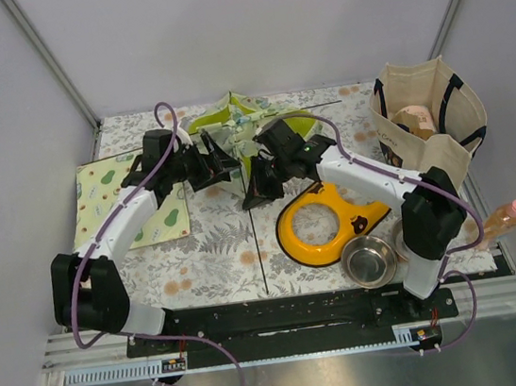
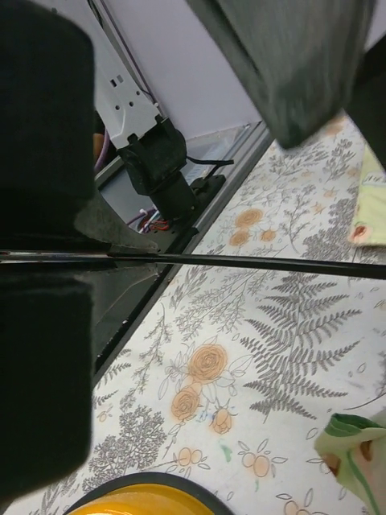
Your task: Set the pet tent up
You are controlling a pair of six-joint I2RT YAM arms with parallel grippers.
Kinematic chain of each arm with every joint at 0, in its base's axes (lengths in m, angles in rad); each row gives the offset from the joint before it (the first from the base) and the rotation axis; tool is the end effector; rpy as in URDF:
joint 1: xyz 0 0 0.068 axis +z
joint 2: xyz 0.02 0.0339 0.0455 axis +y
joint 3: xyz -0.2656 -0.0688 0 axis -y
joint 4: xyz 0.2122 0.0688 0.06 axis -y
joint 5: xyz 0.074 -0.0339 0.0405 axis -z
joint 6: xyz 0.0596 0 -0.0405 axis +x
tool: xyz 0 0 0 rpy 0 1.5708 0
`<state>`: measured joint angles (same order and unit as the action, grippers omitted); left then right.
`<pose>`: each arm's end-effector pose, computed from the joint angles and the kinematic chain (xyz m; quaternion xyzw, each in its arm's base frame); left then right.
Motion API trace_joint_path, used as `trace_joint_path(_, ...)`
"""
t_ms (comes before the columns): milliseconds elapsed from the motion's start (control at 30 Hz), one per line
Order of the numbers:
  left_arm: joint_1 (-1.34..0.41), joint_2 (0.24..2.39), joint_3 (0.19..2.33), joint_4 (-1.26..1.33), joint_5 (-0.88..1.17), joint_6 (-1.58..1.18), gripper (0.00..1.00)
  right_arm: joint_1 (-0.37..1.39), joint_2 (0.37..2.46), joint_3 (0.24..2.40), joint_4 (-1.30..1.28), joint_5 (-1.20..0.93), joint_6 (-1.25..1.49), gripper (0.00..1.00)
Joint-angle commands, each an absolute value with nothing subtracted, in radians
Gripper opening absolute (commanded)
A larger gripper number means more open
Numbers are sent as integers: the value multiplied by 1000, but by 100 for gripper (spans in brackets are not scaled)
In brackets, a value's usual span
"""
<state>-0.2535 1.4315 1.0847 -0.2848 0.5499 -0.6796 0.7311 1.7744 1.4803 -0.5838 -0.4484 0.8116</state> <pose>0.2863 -0.1063 0.2871 -0.0614 0.8648 -0.4121 0.2801 0.2625 0.2701 0.2713 -0.0385 0.9193 0.3807 0.0916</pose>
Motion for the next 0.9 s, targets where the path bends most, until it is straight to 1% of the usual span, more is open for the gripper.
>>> trace_joint_path(0, -264, 1454, 1141, -230, 578, -699, 94, 699, 1717, 1483, -378, -279, 773, 0)
trace_joint_path(100, -267, 1473, 1143, -229, 580, -710, 92, 699, 1718, 1476, -305, -282, 779, 0)
trace_joint_path(167, -271, 1486, 1152, -221, 583, -722, 89, 699, 1718, 1477, -282, -281, 767, 0)
trace_joint_path(267, -273, 1511, 1163, -170, 603, -764, 77, 698, 1718, 1468, -264, -265, 746, 0)
trace_joint_path(333, -273, 1529, 1178, -146, 618, -788, 68, 699, 1721, 1463, -249, -253, 732, 0)
trace_joint_path(367, -273, 1540, 1190, -141, 626, -796, 58, 696, 1726, 1462, -241, -249, 729, 0)
trace_joint_path(400, -275, 1554, 1199, -143, 640, -802, 51, 696, 1727, 1460, -235, -244, 726, 0)
trace_joint_path(500, -275, 1574, 1209, -143, 664, -819, 35, 696, 1739, 1465, -226, -241, 723, 0)
trace_joint_path(567, -275, 1580, 1210, -143, 669, -822, 27, 695, 1743, 1470, -225, -238, 719, 0)
trace_joint_path(633, -275, 1586, 1216, -143, 679, -830, 16, 695, 1744, 1474, -230, -238, 718, 0)
trace_joint_path(700, -275, 1595, 1230, -141, 690, -845, 0, 695, 1746, 1477, -242, -239, 718, 0)
trace_joint_path(833, -273, 1608, 1259, -130, 680, -887, 0, 695, 1732, 1465, -262, -259, 715, 1)
trace_joint_path(867, -275, 1612, 1267, -121, 675, -900, 0, 695, 1726, 1459, -267, -267, 710, 9)
